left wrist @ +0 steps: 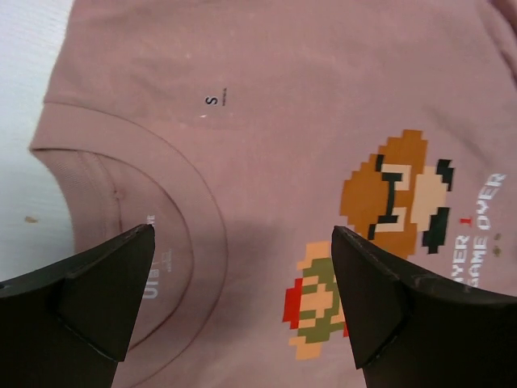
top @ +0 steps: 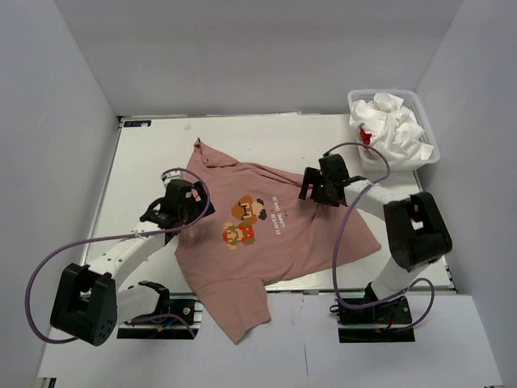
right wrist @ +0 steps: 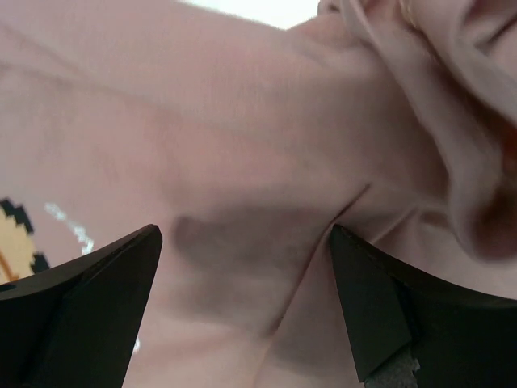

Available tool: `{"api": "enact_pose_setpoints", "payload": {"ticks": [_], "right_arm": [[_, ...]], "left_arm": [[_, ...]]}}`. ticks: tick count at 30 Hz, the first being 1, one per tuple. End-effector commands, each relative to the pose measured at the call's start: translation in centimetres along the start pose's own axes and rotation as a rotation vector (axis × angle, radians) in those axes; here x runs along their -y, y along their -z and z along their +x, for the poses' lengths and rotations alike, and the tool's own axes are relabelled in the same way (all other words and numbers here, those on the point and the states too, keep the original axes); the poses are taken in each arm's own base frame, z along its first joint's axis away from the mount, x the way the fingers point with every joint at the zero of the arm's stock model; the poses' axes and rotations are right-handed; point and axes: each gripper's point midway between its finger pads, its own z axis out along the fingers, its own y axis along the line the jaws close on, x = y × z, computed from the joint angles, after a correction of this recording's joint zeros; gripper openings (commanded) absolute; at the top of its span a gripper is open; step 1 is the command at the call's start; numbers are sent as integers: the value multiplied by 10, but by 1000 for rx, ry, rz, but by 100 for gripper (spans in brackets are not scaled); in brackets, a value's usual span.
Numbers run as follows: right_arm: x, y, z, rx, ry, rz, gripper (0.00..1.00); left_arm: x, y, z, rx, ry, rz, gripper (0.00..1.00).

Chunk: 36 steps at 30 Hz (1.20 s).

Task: Fold and stack the t-shirts

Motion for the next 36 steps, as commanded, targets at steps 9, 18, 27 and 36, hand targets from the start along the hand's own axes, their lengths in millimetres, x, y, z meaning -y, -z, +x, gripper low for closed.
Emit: {"api": "enact_pose_setpoints", "payload": {"ticks": [9,18,27,36], "right_arm": [[-10,-36,-57,158,-115,67,90],[-22,-66,-120,293,-110,111,90],[-67,-108,-249,574,-119,62,90],[-131,-80,-332,743,41,-176,90]], "left_arm": [[-25,-15,53,-85,58,-26,100],[-49,-27,81,-208,31,-162,100],[-60,-32,94,-298,32,-248,100],[-60,-33,94,-317,22,-284,100]]}}
